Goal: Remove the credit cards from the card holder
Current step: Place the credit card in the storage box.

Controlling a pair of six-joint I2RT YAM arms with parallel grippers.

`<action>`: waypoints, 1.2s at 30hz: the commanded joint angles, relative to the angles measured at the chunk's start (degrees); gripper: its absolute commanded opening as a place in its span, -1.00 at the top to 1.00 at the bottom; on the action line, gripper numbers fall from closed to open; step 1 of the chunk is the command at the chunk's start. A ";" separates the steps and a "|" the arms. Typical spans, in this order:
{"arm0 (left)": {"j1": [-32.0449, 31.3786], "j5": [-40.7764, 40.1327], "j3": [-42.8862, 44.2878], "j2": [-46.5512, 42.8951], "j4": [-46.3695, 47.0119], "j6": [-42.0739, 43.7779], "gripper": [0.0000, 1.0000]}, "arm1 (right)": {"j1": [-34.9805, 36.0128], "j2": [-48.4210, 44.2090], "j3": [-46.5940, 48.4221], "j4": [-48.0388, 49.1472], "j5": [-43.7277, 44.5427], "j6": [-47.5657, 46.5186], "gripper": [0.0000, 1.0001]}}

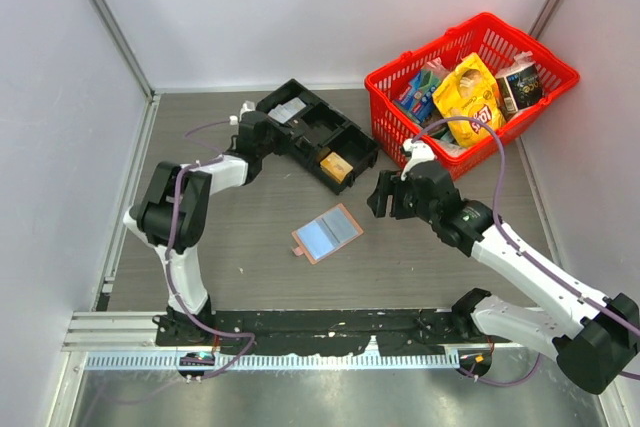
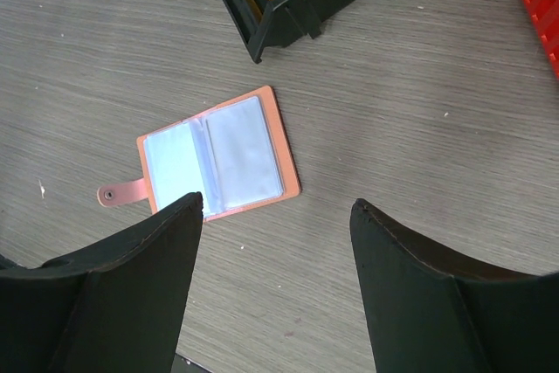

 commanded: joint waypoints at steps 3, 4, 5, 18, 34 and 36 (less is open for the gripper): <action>0.15 -1.51 6.45 6.68 1.07 -5.08 1.00 | 0.16 0.09 -0.43 0.42 0.98 -0.74 -0.46; 0.15 -1.77 7.15 7.47 0.36 -4.91 1.00 | 0.16 0.27 -0.43 0.51 0.98 -1.00 -0.46; 0.15 -2.12 7.94 8.00 -0.17 -4.56 1.00 | 0.16 0.36 -0.43 0.59 0.98 -1.00 -0.46; 0.15 -4.67 8.13 4.94 -9.75 2.47 0.24 | 0.16 2.64 0.54 0.51 0.54 -2.23 -0.46; -6.25 -7.31 -4.17 -25.28 -35.65 19.95 0.05 | 0.24 17.39 4.23 4.37 -8.15 -3.37 -0.33; -11.07 -11.25 -6.02 -29.50 -41.98 22.85 0.04 | 0.24 20.46 5.72 4.38 -9.04 -3.64 -0.20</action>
